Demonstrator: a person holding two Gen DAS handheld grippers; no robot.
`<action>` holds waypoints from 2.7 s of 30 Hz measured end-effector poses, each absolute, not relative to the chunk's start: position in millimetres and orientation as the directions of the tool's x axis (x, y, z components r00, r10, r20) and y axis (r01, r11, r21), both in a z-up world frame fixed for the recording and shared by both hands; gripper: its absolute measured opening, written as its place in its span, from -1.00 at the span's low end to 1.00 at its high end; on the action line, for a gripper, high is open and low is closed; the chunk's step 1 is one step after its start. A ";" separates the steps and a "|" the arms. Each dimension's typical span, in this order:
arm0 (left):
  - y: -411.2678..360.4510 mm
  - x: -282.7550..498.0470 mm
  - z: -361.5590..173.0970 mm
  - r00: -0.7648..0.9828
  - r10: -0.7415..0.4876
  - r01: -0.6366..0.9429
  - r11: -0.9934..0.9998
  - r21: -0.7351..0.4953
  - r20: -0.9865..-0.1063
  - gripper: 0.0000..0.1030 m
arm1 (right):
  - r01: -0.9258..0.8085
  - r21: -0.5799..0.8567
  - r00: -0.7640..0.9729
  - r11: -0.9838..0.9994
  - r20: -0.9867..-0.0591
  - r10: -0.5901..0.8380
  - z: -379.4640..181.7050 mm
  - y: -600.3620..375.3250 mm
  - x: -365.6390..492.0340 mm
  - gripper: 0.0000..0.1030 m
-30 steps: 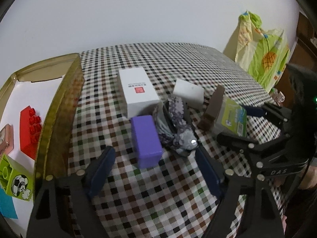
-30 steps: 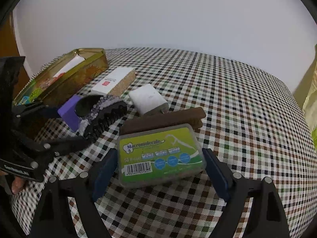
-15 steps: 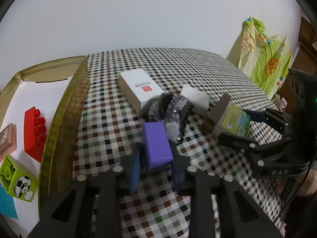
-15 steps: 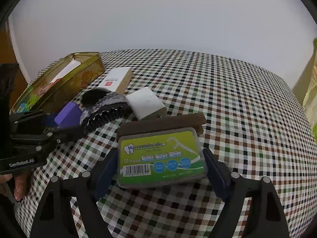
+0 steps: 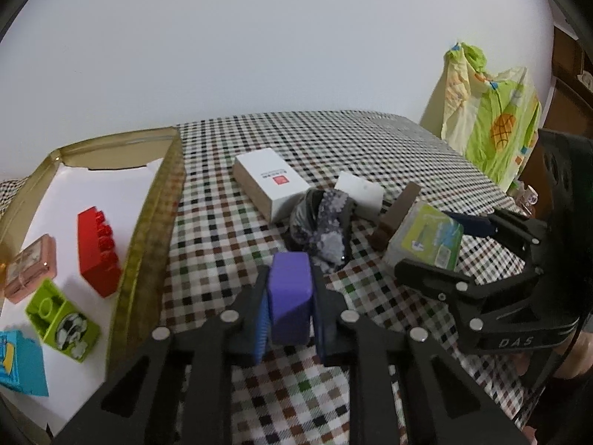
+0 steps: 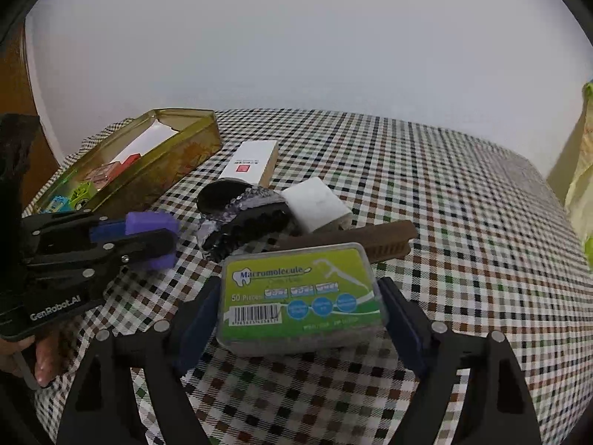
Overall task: Organize rigid objects
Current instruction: 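Carry the purple block and green floss box toward the gold tin with both tools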
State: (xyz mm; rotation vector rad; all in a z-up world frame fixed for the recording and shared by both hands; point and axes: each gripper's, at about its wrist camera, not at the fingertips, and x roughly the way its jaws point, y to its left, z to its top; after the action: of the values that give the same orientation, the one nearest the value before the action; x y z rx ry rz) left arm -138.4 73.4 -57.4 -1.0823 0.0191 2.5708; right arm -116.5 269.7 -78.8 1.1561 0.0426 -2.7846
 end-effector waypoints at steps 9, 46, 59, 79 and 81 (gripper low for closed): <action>67.0 -118.5 -50.2 -0.691 0.324 -0.327 -0.937 -0.120 -0.646 -0.65 | 0.116 -0.054 -0.749 -0.992 -0.661 -0.051 -70.2 240.3 -94.6 0.63; 58.4 -70.4 -33.4 -0.810 0.286 -0.313 -0.949 -0.036 -0.512 -0.65 | 0.034 -0.023 -0.905 -0.999 -0.424 -0.021 -44.0 239.3 -44.2 0.63; 58.6 -60.4 -31.3 -0.830 0.276 -0.305 -0.952 -0.020 -0.485 -0.65 | 0.001 -0.005 -0.937 -1.000 -0.350 0.001 -38.7 239.5 -29.7 0.63; 52.6 -40.7 -25.9 -0.859 0.281 -0.301 -0.953 -0.021 -0.429 -0.65 | 0.022 -0.009 -0.943 -1.000 -0.332 -0.018 -36.6 220.3 -27.5 0.63; 50.6 -39.0 -25.8 -0.861 0.282 -0.300 -0.954 -0.024 -0.424 -0.65 | 0.023 -0.010 -0.944 -1.000 -0.330 -0.018 -36.8 218.3 -27.0 0.63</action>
State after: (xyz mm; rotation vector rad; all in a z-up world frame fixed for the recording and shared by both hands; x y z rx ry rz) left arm -39.0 50.6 -25.8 -0.6219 0.0620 2.7691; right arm -27.0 218.3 -36.8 0.5226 0.0214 -3.0769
